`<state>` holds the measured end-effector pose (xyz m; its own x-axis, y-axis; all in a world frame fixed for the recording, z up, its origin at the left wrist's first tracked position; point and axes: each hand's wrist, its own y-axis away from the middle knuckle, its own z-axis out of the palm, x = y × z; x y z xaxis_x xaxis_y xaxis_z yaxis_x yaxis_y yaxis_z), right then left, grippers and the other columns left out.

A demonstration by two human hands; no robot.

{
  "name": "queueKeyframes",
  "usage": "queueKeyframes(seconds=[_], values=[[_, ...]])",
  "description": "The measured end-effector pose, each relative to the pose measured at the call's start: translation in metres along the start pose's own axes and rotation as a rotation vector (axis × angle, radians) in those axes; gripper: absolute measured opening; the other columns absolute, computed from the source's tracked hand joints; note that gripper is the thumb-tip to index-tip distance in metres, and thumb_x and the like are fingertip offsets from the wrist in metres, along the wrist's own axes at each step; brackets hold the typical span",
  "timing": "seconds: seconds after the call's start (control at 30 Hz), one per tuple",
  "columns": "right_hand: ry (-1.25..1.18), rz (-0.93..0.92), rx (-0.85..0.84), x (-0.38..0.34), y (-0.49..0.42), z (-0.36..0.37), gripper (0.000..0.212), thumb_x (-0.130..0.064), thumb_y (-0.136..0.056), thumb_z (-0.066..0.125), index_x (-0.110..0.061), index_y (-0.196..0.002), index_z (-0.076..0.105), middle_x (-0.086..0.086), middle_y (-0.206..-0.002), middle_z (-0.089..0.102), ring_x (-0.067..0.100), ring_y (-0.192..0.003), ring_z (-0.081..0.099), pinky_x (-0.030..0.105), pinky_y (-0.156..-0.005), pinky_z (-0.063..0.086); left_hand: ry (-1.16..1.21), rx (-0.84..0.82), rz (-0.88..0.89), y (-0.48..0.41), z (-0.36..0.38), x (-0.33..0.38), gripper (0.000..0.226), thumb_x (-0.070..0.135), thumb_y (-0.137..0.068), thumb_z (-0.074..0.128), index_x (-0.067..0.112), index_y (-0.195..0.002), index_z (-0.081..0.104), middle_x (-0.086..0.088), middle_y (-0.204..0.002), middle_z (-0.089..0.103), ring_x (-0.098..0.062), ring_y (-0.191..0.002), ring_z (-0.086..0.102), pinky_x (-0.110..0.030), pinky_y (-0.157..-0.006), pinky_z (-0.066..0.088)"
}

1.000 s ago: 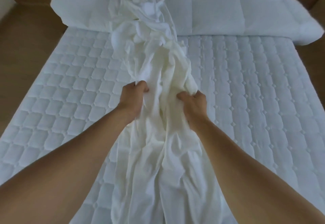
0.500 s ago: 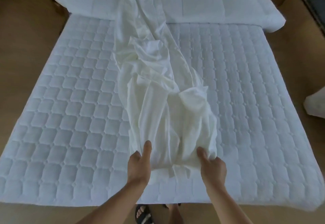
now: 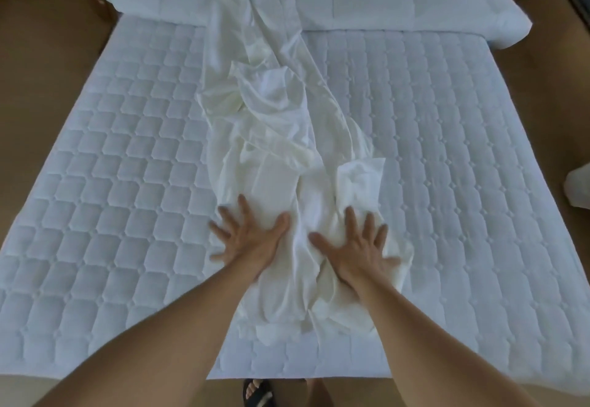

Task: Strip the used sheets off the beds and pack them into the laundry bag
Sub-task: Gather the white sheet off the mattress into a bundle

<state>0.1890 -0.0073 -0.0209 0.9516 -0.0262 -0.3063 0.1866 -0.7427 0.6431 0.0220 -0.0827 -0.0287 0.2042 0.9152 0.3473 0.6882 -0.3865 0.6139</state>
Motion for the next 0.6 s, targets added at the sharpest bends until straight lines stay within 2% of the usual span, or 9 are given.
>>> queueKeyframes(seconds=[0.07, 0.13, 0.2, 0.27, 0.3, 0.37, 0.47, 0.6], values=[[-0.124, 0.136, -0.088, 0.016, 0.000, 0.022, 0.124, -0.100, -0.057, 0.044, -0.050, -0.152, -0.018, -0.006, -0.164, -0.026, 0.037, -0.151, -0.019, 0.078, -0.109, 0.010, 0.139, -0.043, -0.155, 0.005, 0.028, -0.024, 0.124, 0.090, -0.063, 0.055, 0.043, -0.153, -0.016, -0.005, -0.165, -0.016, -0.040, -0.151, -0.010, -0.072, -0.113, 0.017], [-0.276, 0.247, -0.083, 0.020, -0.005, 0.030, 0.138, -0.097, -0.047, 0.059, -0.052, -0.149, -0.021, -0.003, -0.164, -0.024, 0.042, -0.152, -0.007, 0.072, -0.113, 0.018, 0.251, -0.047, -0.269, 0.004, 0.041, -0.035, 0.134, 0.088, -0.055, 0.065, 0.043, -0.153, -0.013, -0.011, -0.165, -0.001, -0.045, -0.148, 0.012, -0.065, -0.112, 0.027], [-0.410, 0.296, -0.084, 0.019, -0.014, 0.027, 0.145, -0.089, -0.039, 0.072, -0.054, -0.150, -0.015, 0.001, -0.165, -0.002, 0.044, -0.148, 0.018, 0.065, -0.112, 0.029, 0.331, -0.109, -0.278, -0.005, 0.038, -0.032, 0.140, 0.086, -0.049, 0.072, 0.041, -0.155, -0.006, -0.014, -0.160, 0.020, -0.043, -0.141, 0.033, -0.057, -0.111, 0.036], [-0.565, 0.265, -0.108, 0.018, -0.022, 0.019, 0.137, -0.078, -0.040, 0.082, -0.056, -0.150, 0.004, 0.004, -0.152, 0.034, 0.038, -0.131, 0.047, 0.057, -0.104, 0.044, 0.438, -0.162, -0.186, -0.011, 0.030, -0.025, 0.144, 0.088, -0.035, 0.075, 0.037, -0.154, 0.012, -0.008, -0.151, 0.043, -0.036, -0.131, 0.049, -0.051, -0.108, 0.042], [-0.656, 0.220, -0.108, 0.017, -0.023, 0.015, 0.126, -0.070, -0.044, 0.087, -0.055, -0.149, 0.018, -0.002, -0.141, 0.049, 0.031, -0.119, 0.057, 0.051, -0.099, 0.049, 0.470, -0.162, -0.140, -0.010, 0.024, -0.019, 0.143, 0.088, -0.031, 0.077, 0.034, -0.152, 0.022, -0.004, -0.145, 0.050, -0.032, -0.127, 0.053, -0.050, -0.106, 0.045], [-0.772, 0.097, -0.096, 0.005, -0.022, -0.001, 0.098, -0.051, -0.055, 0.091, -0.051, -0.139, 0.041, -0.014, -0.119, 0.066, 0.016, -0.102, 0.066, 0.040, -0.087, 0.055, 0.500, -0.136, -0.068, -0.007, 0.010, -0.002, 0.134, 0.082, -0.033, 0.080, 0.028, -0.147, 0.036, -0.001, -0.138, 0.058, -0.028, -0.122, 0.058, -0.047, -0.104, 0.048], [-0.850, -0.080, -0.022, -0.025, -0.026, -0.032, 0.081, -0.041, -0.063, 0.090, -0.053, -0.131, 0.048, -0.022, -0.105, 0.068, 0.008, -0.095, 0.067, 0.032, -0.078, 0.054, 0.500, -0.058, 0.078, -0.011, -0.022, 0.038, 0.121, 0.074, -0.042, 0.083, 0.025, -0.145, 0.040, 0.001, -0.137, 0.058, -0.027, -0.123, 0.058, -0.039, -0.102, 0.047], [-0.987, -0.214, 0.141, -0.051, -0.034, -0.059, 0.082, -0.042, -0.067, 0.089, -0.055, -0.133, 0.044, -0.024, -0.111, 0.067, 0.004, -0.099, 0.066, 0.031, -0.080, 0.054, 0.493, 0.125, 0.283, -0.017, -0.062, 0.084, 0.109, 0.067, -0.056, 0.085, 0.031, -0.145, 0.035, 0.006, -0.138, 0.055, -0.023, -0.125, 0.054, -0.035, -0.098, 0.044]])
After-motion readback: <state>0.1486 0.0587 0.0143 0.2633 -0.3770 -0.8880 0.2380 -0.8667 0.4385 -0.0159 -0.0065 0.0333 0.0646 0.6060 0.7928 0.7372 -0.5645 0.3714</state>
